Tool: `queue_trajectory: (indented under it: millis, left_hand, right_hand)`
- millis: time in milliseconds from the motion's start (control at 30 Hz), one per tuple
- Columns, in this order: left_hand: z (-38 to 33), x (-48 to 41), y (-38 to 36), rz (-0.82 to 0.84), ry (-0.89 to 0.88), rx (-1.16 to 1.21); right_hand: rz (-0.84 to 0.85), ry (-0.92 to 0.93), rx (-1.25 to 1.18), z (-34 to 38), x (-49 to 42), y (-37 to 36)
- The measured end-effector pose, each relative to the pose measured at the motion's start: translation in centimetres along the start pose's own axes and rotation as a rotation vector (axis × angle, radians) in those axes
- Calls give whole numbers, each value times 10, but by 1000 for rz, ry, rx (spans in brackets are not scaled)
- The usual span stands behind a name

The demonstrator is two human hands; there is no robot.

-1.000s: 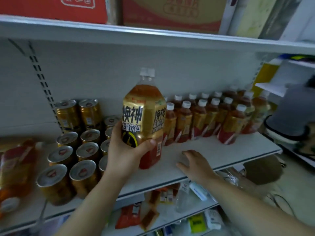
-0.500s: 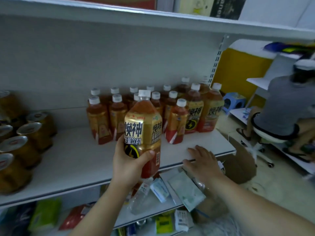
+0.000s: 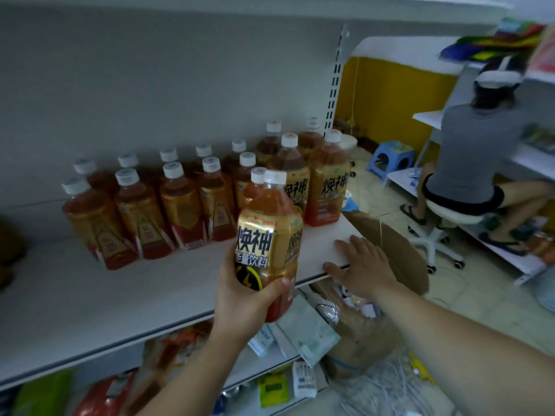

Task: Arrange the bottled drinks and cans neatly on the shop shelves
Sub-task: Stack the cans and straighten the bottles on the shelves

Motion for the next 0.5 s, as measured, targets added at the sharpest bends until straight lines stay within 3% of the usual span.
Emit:
queue_trajectory:
  millis: [233,500]
  left_hand:
    - [11,-19,-66,-92,-41,-76]
    - [30,-37,-111,-398,29,-179]
  right_hand:
    - [114,134,-29,-29,-28,7]
    - [85,280,-35,-37,-35,2]
Point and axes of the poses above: each hand's wrist, its own x-axis away from the middle knuckle, its own y-axis out of the back of the hand, z = x × y, the point moved 5 cm from there along -x, towards the middle knuckle, and after that the axes turned 3 degrees about z, right-handed, at the moved point
